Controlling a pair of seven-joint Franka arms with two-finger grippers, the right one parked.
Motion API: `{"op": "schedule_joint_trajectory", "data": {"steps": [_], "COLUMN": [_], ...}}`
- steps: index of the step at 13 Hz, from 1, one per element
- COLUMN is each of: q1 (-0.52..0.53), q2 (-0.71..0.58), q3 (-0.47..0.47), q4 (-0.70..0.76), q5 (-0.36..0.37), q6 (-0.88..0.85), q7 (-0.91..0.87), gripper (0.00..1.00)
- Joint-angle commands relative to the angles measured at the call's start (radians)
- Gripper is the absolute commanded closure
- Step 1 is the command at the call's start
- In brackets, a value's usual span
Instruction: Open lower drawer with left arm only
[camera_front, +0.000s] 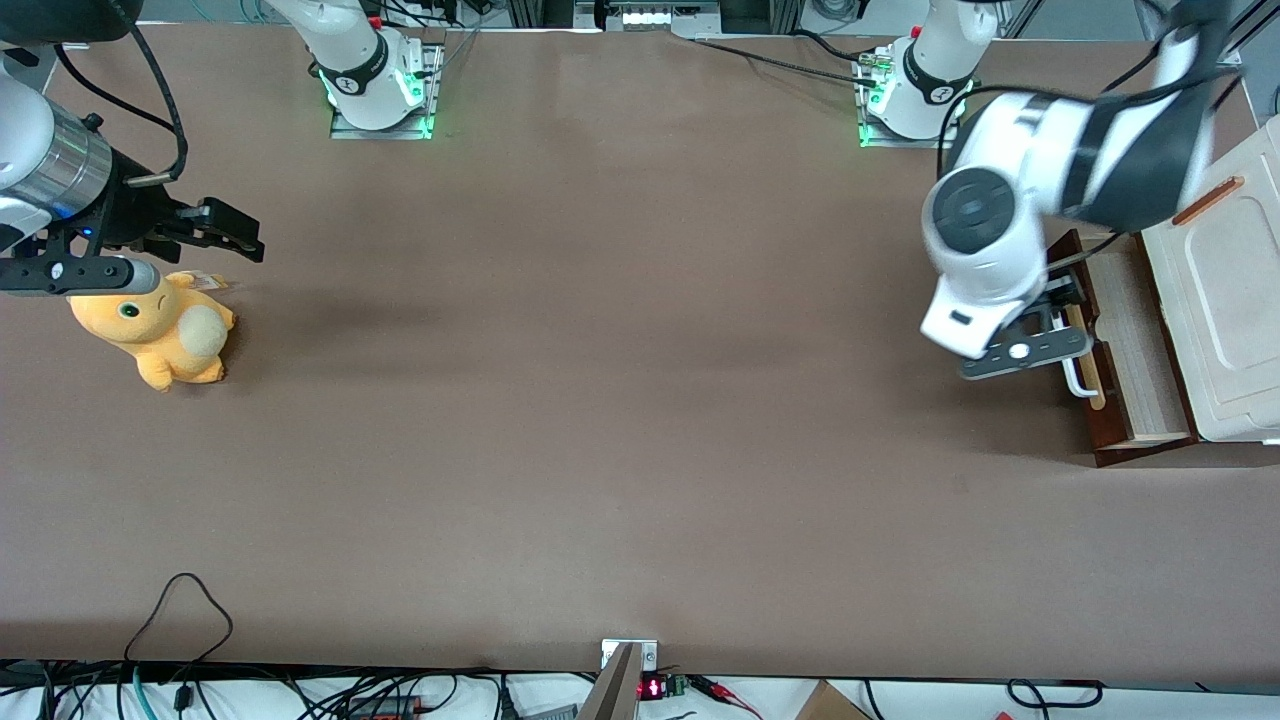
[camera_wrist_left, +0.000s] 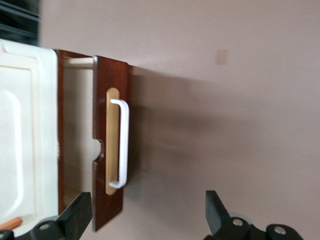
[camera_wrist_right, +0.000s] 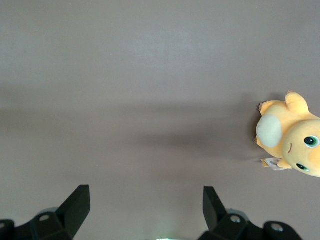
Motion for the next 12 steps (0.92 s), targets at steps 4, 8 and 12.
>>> {"op": "schedule_joint_trajectory", "data": {"steps": [4,8,12], "q1": [0.068,0.083,0.085], "q2": [-0.144,-0.202,-0.204], "q3": [0.172,0.175,0.175], "q4": [0.065,0.066,0.069], "q5": [-0.398,-0.404,-0.404], "q6": [-0.006,-0.006,-0.002], "q7": [0.407,0.45,0.461], "gripper": [0.0,0.0,0.0]}}
